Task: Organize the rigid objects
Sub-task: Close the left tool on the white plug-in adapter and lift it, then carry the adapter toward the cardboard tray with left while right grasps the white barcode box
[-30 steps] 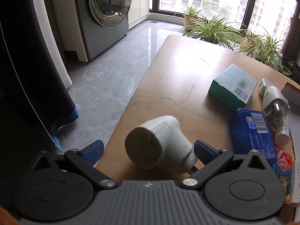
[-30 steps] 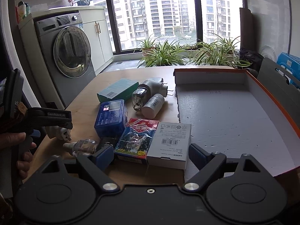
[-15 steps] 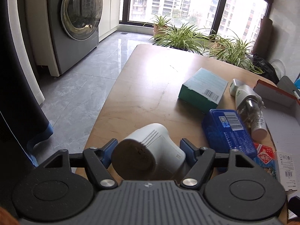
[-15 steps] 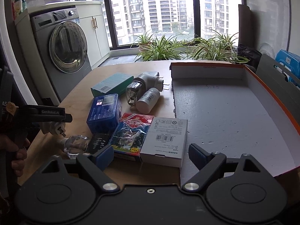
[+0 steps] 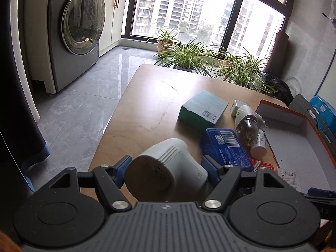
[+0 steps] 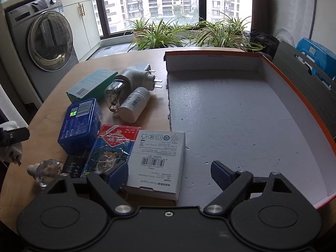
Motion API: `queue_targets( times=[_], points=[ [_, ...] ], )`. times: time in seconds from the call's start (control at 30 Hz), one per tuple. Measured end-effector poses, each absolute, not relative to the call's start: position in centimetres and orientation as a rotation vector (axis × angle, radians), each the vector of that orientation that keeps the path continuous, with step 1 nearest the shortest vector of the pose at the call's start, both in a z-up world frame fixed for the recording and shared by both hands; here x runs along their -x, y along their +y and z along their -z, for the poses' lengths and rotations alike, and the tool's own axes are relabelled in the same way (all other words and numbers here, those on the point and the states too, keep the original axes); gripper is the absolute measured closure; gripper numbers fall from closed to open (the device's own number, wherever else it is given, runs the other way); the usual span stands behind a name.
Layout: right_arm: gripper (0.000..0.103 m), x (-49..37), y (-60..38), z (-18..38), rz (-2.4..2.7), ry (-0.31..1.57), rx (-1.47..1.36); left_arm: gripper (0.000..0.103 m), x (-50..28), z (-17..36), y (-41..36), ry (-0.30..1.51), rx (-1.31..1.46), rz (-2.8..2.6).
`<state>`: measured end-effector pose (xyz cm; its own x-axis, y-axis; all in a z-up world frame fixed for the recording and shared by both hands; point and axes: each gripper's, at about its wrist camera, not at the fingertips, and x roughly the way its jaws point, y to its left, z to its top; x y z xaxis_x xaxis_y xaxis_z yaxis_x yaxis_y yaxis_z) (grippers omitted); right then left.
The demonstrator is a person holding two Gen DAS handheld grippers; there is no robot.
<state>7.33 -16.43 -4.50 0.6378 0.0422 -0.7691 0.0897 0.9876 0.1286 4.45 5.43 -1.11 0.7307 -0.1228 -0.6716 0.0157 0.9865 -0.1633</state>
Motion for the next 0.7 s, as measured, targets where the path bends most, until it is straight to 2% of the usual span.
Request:
queue_targets(
  times=[0.17, 0.2, 0.3, 0.37, 0.43, 0.7],
  points=[
    [0.004, -8.4, -15.8, 4.7, 0.039, 0.893, -0.111, 0.029, -4.0, 1.4, 5.0, 0.751, 0.16, 0.091],
    [0.007, -8.4, -15.9, 4.6, 0.055, 0.89, -0.109, 0.029, -3.9, 1.4, 4.9, 0.748, 0.155, 0.09],
    [0.024, -9.0, -16.8, 5.0, 0.084, 0.921, -0.139, 0.029, -3.7, 1.2, 4.8, 0.742, 0.154, 0.098],
    [0.026, -9.2, -16.5, 5.4, 0.068, 0.934, -0.112, 0.029, -3.5, 1.2, 4.7, 0.74, 0.158, 0.105],
    [0.032, -9.3, -15.7, 5.5, 0.04, 0.925, -0.047, 0.029, -3.4, 1.2, 4.4, 0.741, 0.158, 0.114],
    [0.032, -8.1, -16.0, 1.8, 0.007, 0.781, -0.017, 0.029, -3.0, 0.2, 2.7, 0.721, 0.15, 0.136]
  ],
)
